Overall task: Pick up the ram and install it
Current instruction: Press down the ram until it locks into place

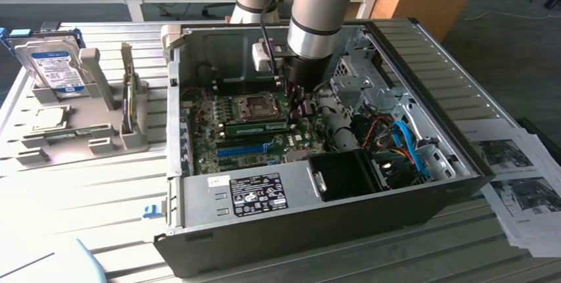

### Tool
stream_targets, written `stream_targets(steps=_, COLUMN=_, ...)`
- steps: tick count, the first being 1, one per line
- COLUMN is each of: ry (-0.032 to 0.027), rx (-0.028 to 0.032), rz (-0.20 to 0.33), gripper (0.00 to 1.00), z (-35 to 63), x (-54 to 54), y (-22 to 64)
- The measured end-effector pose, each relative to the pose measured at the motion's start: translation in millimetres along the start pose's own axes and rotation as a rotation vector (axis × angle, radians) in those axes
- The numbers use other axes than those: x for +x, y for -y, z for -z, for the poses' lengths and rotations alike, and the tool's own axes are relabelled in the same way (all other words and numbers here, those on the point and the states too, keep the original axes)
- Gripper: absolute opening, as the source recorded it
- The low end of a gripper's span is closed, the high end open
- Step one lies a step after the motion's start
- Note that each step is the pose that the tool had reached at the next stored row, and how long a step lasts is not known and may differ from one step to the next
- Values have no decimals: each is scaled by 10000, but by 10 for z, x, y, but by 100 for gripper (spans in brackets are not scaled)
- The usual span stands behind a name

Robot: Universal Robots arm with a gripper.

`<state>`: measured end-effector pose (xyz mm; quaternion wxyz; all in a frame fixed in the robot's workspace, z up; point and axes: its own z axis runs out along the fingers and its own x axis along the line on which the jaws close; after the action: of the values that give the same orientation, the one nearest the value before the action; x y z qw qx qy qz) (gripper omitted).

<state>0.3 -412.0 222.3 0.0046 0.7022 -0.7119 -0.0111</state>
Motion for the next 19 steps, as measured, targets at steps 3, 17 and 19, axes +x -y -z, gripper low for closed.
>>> stream_targets(steps=3, ry=0, rx=0, rz=0, gripper=9, z=0, x=0, y=0)
stream_targets(steps=17, ry=1, rx=0, rz=-1, gripper=9, z=109, x=-1, y=-3)
stream_targets(steps=19, ry=0, rx=0, rz=1, gripper=9, z=141, x=-1, y=-3)
